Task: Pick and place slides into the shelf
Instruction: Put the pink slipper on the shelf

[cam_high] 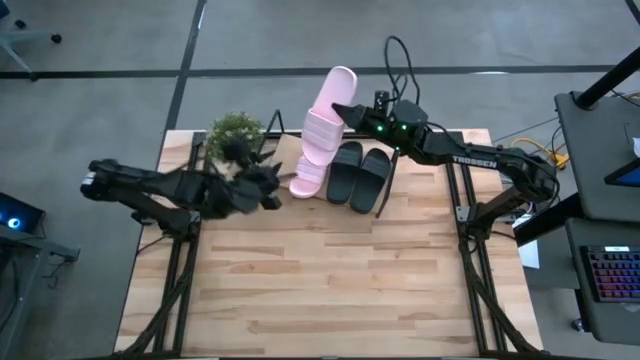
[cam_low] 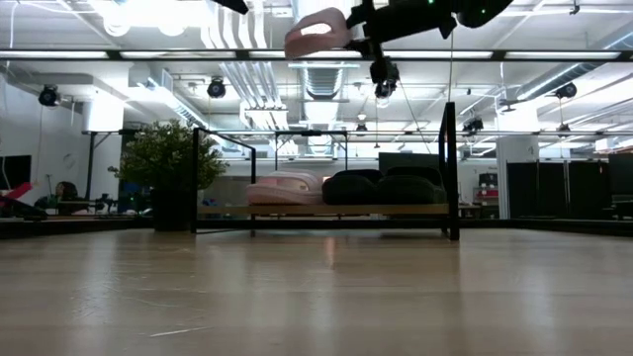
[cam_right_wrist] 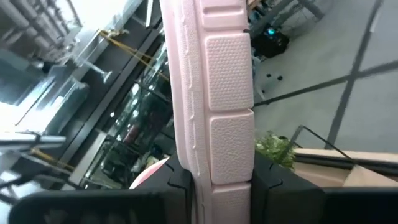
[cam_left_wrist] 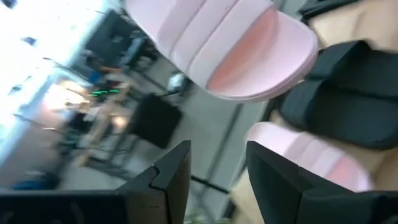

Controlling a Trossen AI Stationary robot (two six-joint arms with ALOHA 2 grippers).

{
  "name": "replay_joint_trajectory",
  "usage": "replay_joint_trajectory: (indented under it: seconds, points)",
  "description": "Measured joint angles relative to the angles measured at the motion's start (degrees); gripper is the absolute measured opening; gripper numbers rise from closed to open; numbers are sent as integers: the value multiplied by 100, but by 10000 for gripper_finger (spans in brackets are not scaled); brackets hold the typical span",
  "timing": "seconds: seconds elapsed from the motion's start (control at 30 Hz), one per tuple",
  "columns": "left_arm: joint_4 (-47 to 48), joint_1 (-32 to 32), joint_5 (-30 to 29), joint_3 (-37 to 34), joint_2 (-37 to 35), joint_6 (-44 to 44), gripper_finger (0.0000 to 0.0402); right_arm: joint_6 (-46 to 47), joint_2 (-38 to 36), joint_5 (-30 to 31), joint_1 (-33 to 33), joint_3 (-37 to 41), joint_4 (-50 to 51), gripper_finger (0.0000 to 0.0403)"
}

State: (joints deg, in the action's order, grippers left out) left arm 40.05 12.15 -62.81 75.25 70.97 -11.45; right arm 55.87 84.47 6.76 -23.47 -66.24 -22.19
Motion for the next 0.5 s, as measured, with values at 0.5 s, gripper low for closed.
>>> replay_joint_trajectory:
  seconds: [0.5]
  points:
    - [-188, 570, -1770, -29, 1438, -1885, 138, 953, 7, 351, 20, 476, -847, 67]
